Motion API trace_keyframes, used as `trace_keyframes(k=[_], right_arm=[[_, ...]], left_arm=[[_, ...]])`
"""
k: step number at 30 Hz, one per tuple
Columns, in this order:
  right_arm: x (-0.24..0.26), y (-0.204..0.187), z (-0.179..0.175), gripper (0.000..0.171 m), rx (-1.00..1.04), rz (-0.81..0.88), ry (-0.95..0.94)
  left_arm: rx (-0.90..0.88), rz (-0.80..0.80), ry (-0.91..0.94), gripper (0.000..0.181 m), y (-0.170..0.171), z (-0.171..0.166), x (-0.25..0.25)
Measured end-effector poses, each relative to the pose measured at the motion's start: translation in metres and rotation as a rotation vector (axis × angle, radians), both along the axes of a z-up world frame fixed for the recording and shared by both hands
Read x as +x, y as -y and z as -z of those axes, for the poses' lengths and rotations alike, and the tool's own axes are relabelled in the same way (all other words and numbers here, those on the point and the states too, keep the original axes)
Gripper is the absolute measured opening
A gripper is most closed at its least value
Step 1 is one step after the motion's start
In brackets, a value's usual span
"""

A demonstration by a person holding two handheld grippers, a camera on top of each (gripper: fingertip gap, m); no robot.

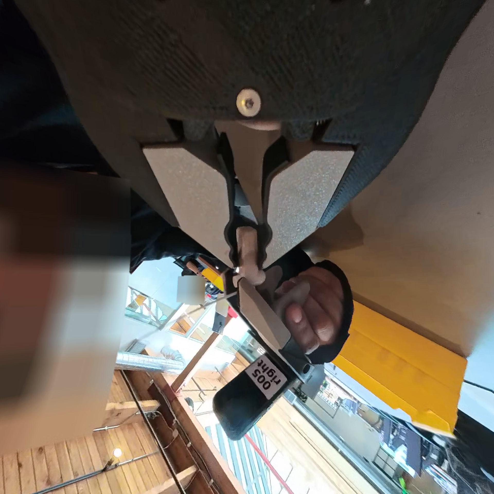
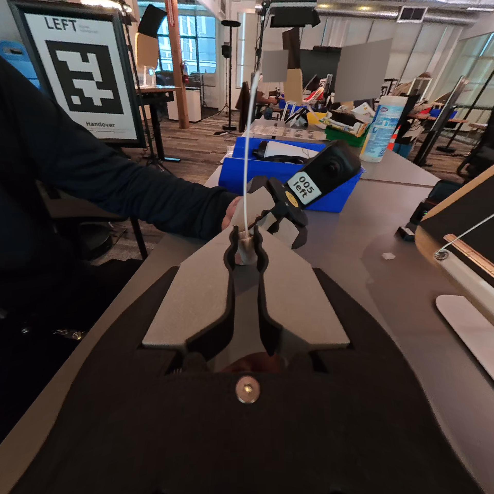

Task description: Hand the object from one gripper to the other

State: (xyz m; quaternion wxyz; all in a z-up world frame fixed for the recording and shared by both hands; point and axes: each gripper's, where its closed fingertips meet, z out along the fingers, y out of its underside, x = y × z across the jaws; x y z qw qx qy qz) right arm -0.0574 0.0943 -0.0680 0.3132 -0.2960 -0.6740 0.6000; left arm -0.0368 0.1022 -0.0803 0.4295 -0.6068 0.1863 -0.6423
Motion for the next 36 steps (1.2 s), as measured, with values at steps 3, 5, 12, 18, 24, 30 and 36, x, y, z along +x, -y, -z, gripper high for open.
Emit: trace_keyframes(k=[3,5,12,18,24,30,36], right_arm=[[-0.005,-0.019,-0.010,0.007,-0.021,0.118,-0.035],[-0.004,-0.044,-0.030,0.007,-0.086,0.265,-0.086],[0.092,-0.123,-0.120,0.007,0.042,0.901,-0.120],[0.227,-0.266,-0.092,0.007,0.219,1.487,0.251],[0.276,-0.324,0.043,0.027,0.219,1.616,0.865],[0.202,-0.301,-0.032,0.041,0.302,1.549,0.691],[0.056,-0.171,-0.072,0.063,0.044,0.976,0.423]], left_arm=[[0.038,-0.095,-0.038,0.019,-0.010,0.001,-0.010],[0.037,-0.240,-0.132,0.021,-0.028,0.013,-0.028],[0.095,-0.546,-0.353,0.019,-0.053,0.023,-0.065],[0.133,-0.571,-0.556,0.018,-0.057,0.041,-0.056],[0.140,-0.569,-0.630,0.017,-0.058,0.054,-0.055],[0.119,-0.615,-0.593,0.016,-0.061,0.050,-0.067],[0.137,-0.632,-0.644,0.016,-0.062,0.053,-0.070]])
